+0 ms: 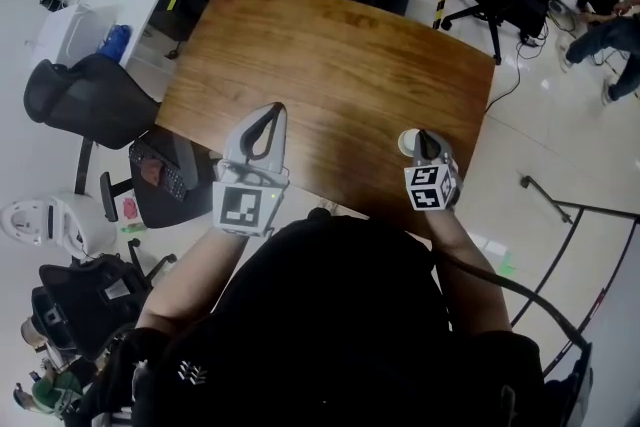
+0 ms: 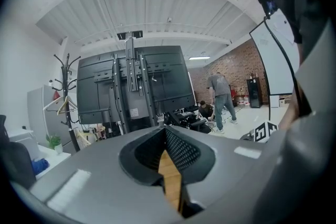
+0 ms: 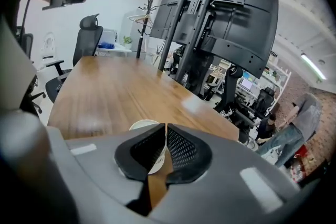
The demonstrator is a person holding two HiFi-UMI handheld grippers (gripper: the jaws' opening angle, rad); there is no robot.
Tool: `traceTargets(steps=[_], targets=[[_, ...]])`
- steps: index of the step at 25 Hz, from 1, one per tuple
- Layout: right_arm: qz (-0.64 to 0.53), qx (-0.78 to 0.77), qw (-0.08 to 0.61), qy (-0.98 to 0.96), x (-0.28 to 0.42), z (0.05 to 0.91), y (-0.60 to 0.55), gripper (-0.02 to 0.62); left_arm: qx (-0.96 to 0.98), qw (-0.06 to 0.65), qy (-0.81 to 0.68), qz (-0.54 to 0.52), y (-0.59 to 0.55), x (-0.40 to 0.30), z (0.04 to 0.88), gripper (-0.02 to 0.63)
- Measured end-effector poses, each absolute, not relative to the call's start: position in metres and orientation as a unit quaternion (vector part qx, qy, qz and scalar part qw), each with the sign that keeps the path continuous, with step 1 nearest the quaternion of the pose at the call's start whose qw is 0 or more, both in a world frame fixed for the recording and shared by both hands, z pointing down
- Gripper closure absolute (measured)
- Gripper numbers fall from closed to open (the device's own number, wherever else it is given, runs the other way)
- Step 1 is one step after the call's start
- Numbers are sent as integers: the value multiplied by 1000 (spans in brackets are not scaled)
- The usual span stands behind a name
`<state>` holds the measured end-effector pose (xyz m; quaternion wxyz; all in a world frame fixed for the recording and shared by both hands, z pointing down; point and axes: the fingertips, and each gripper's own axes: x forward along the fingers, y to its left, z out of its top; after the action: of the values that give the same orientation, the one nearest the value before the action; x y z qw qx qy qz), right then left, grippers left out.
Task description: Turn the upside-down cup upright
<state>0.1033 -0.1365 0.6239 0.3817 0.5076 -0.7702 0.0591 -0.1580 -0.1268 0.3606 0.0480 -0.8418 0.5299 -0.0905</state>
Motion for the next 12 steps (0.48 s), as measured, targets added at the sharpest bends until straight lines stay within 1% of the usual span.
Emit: traceTargets(steps=[4,12], targets=[[49,513,367,-774,98,619,-139,583,-838,49,535,-92,-125,-161,359,606],[137,527,287,-788,116,628,-141,577,-839,45,534,-94,-125,-156,362,606]])
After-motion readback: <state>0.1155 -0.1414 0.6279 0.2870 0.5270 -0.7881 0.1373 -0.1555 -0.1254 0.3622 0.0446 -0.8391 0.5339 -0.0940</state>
